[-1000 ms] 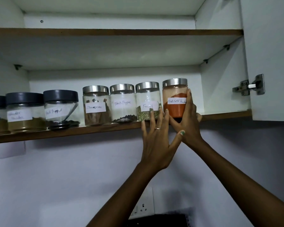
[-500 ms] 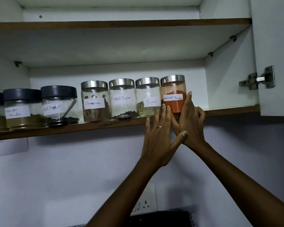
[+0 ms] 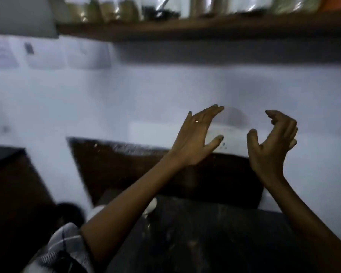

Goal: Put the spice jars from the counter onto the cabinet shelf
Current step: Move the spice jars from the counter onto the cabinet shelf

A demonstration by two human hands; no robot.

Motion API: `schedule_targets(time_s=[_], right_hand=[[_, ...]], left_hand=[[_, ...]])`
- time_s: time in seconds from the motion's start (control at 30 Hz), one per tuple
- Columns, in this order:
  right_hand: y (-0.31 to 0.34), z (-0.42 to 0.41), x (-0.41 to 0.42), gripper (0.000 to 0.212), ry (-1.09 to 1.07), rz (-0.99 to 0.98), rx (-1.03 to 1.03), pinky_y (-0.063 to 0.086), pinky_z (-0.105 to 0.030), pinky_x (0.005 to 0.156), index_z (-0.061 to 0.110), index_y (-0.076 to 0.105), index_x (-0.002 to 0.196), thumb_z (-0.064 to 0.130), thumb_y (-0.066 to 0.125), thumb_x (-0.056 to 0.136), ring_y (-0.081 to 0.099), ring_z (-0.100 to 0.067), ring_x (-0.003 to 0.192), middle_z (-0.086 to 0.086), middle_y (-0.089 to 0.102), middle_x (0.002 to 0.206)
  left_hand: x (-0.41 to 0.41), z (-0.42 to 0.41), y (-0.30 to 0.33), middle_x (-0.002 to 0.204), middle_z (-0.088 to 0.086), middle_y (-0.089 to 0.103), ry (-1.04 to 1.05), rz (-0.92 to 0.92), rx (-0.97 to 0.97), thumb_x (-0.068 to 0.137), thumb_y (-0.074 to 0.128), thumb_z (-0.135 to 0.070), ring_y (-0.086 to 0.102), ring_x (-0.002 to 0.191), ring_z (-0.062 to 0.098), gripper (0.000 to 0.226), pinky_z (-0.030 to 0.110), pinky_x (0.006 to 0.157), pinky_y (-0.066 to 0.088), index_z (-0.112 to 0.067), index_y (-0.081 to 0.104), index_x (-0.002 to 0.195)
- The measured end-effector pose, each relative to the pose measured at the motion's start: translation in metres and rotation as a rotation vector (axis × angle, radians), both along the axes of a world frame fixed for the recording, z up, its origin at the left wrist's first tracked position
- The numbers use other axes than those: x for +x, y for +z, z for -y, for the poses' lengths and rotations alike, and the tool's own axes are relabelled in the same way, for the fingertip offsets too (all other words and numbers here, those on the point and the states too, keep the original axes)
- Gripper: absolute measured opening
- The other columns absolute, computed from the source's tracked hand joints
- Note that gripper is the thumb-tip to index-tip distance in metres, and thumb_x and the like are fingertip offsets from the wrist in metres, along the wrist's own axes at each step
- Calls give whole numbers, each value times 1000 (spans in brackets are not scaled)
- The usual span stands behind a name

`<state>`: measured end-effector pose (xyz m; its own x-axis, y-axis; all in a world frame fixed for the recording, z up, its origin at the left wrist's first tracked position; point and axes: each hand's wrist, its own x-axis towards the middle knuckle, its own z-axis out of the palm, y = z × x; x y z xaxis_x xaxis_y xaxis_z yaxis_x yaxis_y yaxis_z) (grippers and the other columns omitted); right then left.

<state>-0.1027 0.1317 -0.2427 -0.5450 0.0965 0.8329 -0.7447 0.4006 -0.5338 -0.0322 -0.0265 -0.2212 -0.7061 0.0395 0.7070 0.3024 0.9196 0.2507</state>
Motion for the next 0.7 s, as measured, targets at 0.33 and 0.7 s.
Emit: schedule_targets(time_s=[0.33,0.7], right_hand=[[-177,134,131,47,194,486,252,40,-50,89,7,54,117,4,62,72,52,-34,109,-15,53,119],[-285,230,215,51,544,992,643,43,-52,95,15,45,128,11,60,80,50,-26,114,-9,48,126]], left_hand=[[153,158,-173,147,4,40,436,386,295,86,62,-31,40,134,25,67,59,109,25,-18,32,144],[236,259,-298,153,14,29,555,619,819,82,71,-24,32,139,27,83,31,112,27,-6,23,147]])
